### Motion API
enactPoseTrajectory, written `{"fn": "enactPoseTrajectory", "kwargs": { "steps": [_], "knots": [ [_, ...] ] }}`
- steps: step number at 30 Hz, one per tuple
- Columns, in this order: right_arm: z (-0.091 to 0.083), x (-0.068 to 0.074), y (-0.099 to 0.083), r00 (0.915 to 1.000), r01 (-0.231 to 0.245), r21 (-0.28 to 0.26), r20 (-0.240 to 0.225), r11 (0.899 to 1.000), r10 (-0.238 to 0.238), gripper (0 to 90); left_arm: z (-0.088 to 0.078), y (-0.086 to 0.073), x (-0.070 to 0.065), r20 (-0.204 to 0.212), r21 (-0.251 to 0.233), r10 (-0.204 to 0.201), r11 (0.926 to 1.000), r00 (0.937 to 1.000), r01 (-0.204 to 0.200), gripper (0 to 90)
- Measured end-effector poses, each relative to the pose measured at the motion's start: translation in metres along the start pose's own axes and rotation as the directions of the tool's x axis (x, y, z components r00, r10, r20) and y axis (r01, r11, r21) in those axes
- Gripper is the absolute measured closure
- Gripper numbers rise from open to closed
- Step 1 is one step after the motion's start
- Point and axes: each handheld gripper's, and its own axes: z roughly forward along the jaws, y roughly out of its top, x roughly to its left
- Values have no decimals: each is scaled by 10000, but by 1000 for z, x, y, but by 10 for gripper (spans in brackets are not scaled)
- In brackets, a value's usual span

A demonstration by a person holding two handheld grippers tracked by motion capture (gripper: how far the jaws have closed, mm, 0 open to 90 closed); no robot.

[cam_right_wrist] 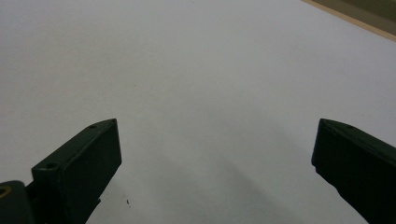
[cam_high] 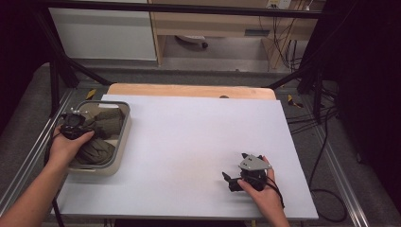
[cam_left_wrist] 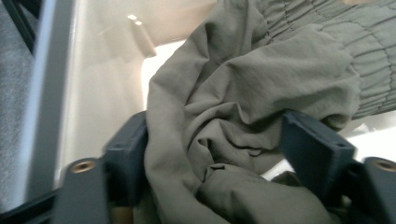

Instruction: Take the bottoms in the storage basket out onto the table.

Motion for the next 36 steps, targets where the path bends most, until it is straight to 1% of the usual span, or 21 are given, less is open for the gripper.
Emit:
{"fn": "enactPoseTrajectory", "kwargs": {
  "steps": [2, 4, 5, 7, 12, 13, 14, 15, 17, 18, 19, 21, 22, 23, 26, 27, 28, 31, 32, 34, 36],
  "knots": [
    [0, 1, 0, 10000, 37, -12, -37, 10000, -37, 22, 2, 0, -2, 8, 36, -69, 10000, 10000, 69, 309],
    [1, 1, 0, 10000, 58, 37, -47, 10000, -58, 22, 4, 0, -2, 118, 119, -139, 9998, 9998, 138, 320],
    [1, 2, 0, 10000, 60, 56, -67, 10000, -60, 22, 6, 0, -1, 218, 180, -217, 9996, 9995, 213, 320],
    [2, 2, 0, 9999, 110, 90, -96, 9999, -109, 22, 11, -1, 0, 390, 322, -512, 9982, 9979, 500, 315],
    [2, 2, 1, 9998, 110, 92, -145, 9999, -109, 22, 22, 0, -2, 207, 782, -533, 9956, 9984, 515, 309],
    [2, 2, 1, 9998, 112, 102, -134, 9999, -111, 22, 24, 1, -3, 134, 950, -471, 9944, 9988, 456, 327],
    [2, 1, 1, 9999, 78, 87, -122, 9999, -77, 22, 24, 1, -4, 76, 1005, -436, 9940, 9990, 427, 341],
    [1, 1, 1, 9999, 69, 70, -118, 10000, -68, 22, 24, 3, -5, 29, 1091, -484, 9929, 9988, 478, 355],
    [1, 1, 0, 9999, 20, 86, -124, 10000, -19, 22, 24, 4, -6, -28, 1189, -428, 9920, 9991, 428, 414],
    [1, 1, 0, 9999, 20, 86, -124, 10000, -19, 22, 24, 5, -6, -96, 1224, -416, 9916, 9991, 425, 414],
    [1, 1, 0, 9999, 22, 110, -120, 9999, -21, 22, 23, 6, -7, -133, 1259, -388, 9912, 9992, 402, 453],
    [1, 1, 1, 9999, 77, 67, -110, 9999, -76, 22, 21, 8, -7, -140, 1235, -359, 9916, 9993, 373, 629],
    [1, 1, 1, 9999, 77, 67, -110, 9999, -76, 22, 20, 8, -7, -91, 1224, -365, 9918, 9993, 373, 629],
    [1, 1, 1, 9999, 96, 66, -119, 9999, -96, 22, 19, 9, -6, -33, 1196, -449, 9918, 9990, 449, 687],
    [1, 1, 1, 9999, 73, 66, -96, 10000, -72, 22, 16, 9, -4, 166, 981, -779, 9923, 9968, 759, 713],
    [1, 1, 1, 9999, 75, 51, -99, 10000, -74, 22, 14, 9, -2, 347, 966, -855, 9920, 9957, 818, 720],
    [0, 1, 1, 9999, 76, 32, -102, 10000, -76, 22, 11, 9, 0, 566, 917, -1028, 9910, 9931, 973, 722],
    [-2, -2, 0, 10000, 32, -25, -81, 10000, -32, 23, -3, 11, 8, 944, 498, -1367, 9899, 9861, 1324, 734],
    [-2, -2, 0, 10000, 32, -25, -81, 10000, -32, 23, -9, 12, 12, 1129, 288, -1564, 9876, 9812, 1542, 734],
    [-4, -4, 0, 10000, -20, -101, -34, 9999, 19, 21, -21, 14, 17, 1484, -105, -1767, 9836, 9730, 1802, 738],
    [-6, -6, 0, 10000, -66, -173, 4, 9998, 66, 21, -32, 17, 19, 1793, -503, -1973, 9766, 9638, 2093, 743]
  ]
}}
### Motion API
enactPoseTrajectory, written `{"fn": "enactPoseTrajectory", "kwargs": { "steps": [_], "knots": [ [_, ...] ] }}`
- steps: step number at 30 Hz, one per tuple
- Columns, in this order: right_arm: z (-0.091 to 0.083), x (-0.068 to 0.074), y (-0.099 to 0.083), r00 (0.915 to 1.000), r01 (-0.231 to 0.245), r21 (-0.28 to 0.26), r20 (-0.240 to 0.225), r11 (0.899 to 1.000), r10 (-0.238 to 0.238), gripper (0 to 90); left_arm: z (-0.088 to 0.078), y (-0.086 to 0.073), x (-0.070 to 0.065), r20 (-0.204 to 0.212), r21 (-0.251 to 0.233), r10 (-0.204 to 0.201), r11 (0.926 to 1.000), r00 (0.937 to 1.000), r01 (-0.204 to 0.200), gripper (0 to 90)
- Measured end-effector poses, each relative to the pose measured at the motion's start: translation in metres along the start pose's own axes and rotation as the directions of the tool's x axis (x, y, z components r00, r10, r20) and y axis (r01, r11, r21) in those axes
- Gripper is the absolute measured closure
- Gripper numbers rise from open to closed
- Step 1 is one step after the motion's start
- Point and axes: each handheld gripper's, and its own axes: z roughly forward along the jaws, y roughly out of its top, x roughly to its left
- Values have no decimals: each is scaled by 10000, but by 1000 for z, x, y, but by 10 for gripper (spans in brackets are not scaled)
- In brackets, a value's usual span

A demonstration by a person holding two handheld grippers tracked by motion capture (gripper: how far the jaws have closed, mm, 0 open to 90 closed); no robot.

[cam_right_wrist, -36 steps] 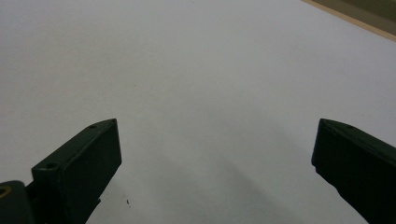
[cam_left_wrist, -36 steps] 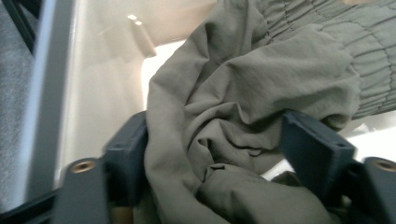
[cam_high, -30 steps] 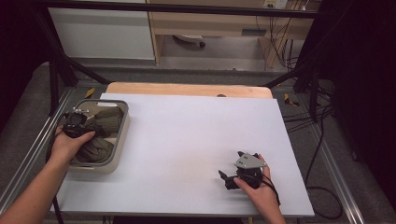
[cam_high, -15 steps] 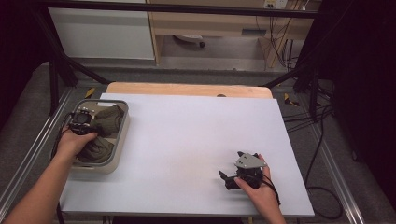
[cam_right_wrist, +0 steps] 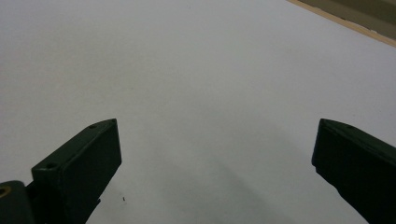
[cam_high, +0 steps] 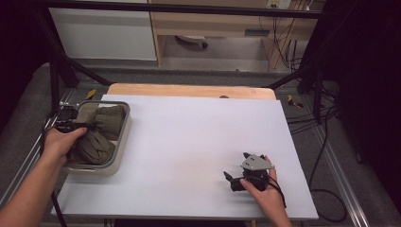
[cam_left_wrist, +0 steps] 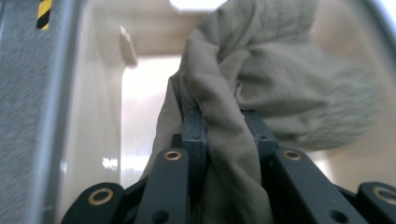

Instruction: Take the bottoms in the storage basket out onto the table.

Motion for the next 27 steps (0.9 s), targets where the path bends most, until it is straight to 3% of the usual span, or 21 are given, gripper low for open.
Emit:
{"fn": "enactPoseTrajectory", "kwargs": {
  "steps": [6, 9, 16, 27],
  "knots": [
    [-1, 0, 0, 10000, 23, 4, 50, 10000, -24, 21, -28, 16, -11, 567, -922, 1, 9957, 9984, 51, 748],
    [-1, 1, 1, 10000, 46, 11, 41, 10000, -46, 21, -39, 24, -18, 698, -1199, 194, 9927, 9974, -109, 749],
    [0, 1, 0, 10000, 12, 42, 37, 10000, -12, 21, -59, 41, -26, 1158, -1567, 126, 9876, 9932, 57, 750],
    [0, 2, 1, 10000, -17, 48, 11, 10000, 17, 22, -72, 59, -28, 1314, -1926, -46, 9808, 9913, 301, 750]
  ]
}}
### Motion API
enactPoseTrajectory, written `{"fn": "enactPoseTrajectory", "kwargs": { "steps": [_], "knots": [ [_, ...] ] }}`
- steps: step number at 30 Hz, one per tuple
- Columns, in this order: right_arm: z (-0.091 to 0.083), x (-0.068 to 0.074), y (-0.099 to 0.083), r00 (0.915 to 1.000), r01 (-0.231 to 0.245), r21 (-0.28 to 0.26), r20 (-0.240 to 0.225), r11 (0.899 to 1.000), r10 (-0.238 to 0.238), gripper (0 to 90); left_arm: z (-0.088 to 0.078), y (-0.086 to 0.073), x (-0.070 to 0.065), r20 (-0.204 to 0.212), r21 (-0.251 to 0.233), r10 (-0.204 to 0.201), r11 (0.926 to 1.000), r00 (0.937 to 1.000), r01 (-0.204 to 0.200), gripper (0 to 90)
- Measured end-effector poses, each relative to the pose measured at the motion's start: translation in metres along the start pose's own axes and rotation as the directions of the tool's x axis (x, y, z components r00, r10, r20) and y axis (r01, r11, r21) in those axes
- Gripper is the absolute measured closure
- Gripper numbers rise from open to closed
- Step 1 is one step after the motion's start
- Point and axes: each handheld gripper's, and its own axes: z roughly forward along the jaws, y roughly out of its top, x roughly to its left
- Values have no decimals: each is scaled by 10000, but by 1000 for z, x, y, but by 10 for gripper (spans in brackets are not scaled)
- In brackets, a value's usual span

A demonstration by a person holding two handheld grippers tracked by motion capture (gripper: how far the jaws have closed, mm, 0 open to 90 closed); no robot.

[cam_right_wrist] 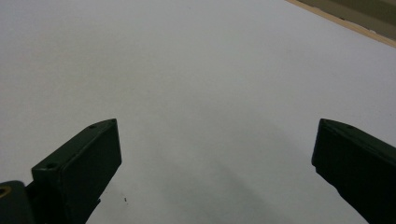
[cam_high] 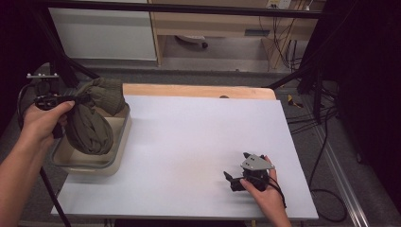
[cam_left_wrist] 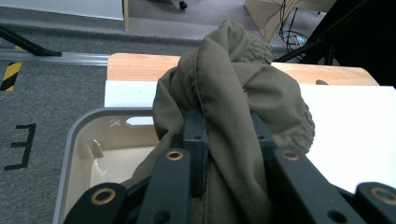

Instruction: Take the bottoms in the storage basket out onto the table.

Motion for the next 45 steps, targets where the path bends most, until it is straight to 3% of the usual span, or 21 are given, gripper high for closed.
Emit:
{"fn": "enactPoseTrajectory", "kwargs": {
  "steps": [7, 19, 27, 38, 45],
  "knots": [
    [0, -1, 1, 9999, -59, -44, 95, 10000, 60, 23, 0, 0, 1, -32, 24, 11, 10000, 10000, -11, 750],
    [3, 1, 0, 10000, -45, 49, -42, 10000, 45, 22, -1, 3, -2, 324, -184, -298, 9994, 9990, 304, 750],
    [4, 2, -1, 9999, -95, 161, -45, 9998, 95, 20, -1, 13, -10, 453, -377, -168, 9991, 9988, 185, 750],
    [3, 2, 0, 9999, -108, 54, -98, 9999, 109, 20, 5, 20, -29, 1011, -659, -301, 9971, 9944, 369, 750],
    [5, 2, 0, 9999, -124, 134, -117, 9998, 126, 20, 4, 24, -36, 1148, -712, -238, 9969, 9931, 321, 750]
  ]
}}
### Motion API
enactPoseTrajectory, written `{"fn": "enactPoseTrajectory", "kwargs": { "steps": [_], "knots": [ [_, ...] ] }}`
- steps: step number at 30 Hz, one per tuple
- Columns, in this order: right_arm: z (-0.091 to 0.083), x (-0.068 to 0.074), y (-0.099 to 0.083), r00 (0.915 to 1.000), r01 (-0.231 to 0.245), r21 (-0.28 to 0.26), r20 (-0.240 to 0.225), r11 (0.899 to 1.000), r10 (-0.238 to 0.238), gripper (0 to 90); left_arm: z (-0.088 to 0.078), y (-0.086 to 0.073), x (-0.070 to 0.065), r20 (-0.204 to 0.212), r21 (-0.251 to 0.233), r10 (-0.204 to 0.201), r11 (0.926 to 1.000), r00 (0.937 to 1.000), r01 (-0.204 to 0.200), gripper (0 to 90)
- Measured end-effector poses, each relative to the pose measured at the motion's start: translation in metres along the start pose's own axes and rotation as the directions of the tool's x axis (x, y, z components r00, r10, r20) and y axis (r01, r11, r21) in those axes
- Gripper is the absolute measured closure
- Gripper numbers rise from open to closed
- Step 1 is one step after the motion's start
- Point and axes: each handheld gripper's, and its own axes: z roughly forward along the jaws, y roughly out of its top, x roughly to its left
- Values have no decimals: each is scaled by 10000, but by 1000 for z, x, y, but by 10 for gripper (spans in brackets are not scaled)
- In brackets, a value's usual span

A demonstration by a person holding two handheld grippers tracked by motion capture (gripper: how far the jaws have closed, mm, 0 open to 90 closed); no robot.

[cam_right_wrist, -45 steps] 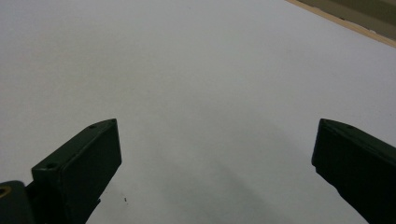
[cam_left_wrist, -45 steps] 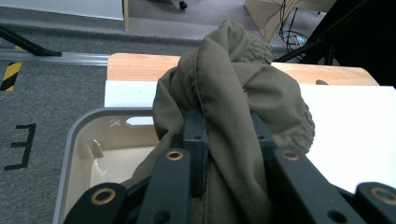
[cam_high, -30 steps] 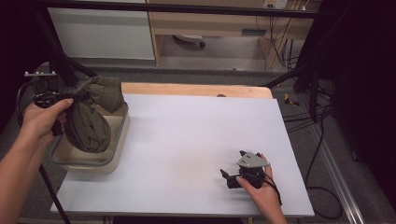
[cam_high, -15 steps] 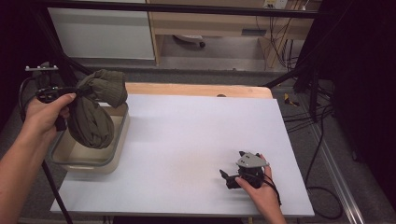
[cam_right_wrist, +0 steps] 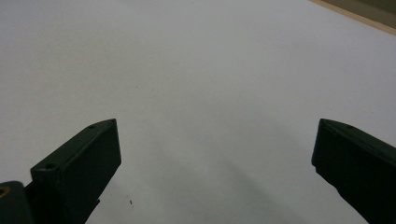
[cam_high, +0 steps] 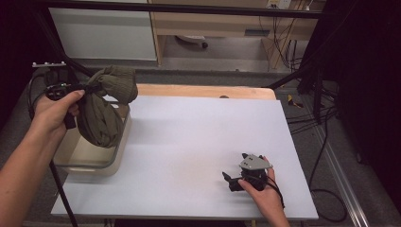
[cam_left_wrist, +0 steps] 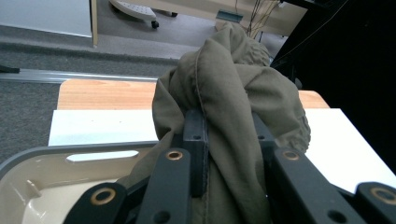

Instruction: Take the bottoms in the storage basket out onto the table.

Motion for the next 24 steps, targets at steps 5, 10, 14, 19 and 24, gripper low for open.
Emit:
{"fn": "enactPoseTrajectory", "kwargs": {
  "steps": [5, 10, 14, 19, 24],
  "knots": [
    [0, 1, 0, 10000, 10, 10, 8, 10000, -10, 20, 1, 2, -4, 62, 39, 1, 10000, 10000, -2, 749],
    [-1, -1, 0, 9999, -150, 0, 11, 9999, 150, 20, 3, 5, -12, 43, 63, 141, 9999, 9999, -142, 749],
    [0, -1, -2, 9995, -283, 84, 127, 9996, 282, 22, 8, 4, -19, 272, 92, 389, 9992, 9989, -391, 750],
    [1, 0, -1, 9996, -251, 141, 155, 9996, 249, 21, 13, 5, -22, 405, -49, 164, 9999, 9990, -162, 750],
    [2, 1, -1, 9996, -244, 222, 171, 9995, 240, 21, 16, 8, -27, 492, -163, 137, 9998, 9987, -129, 750]
  ]
}}
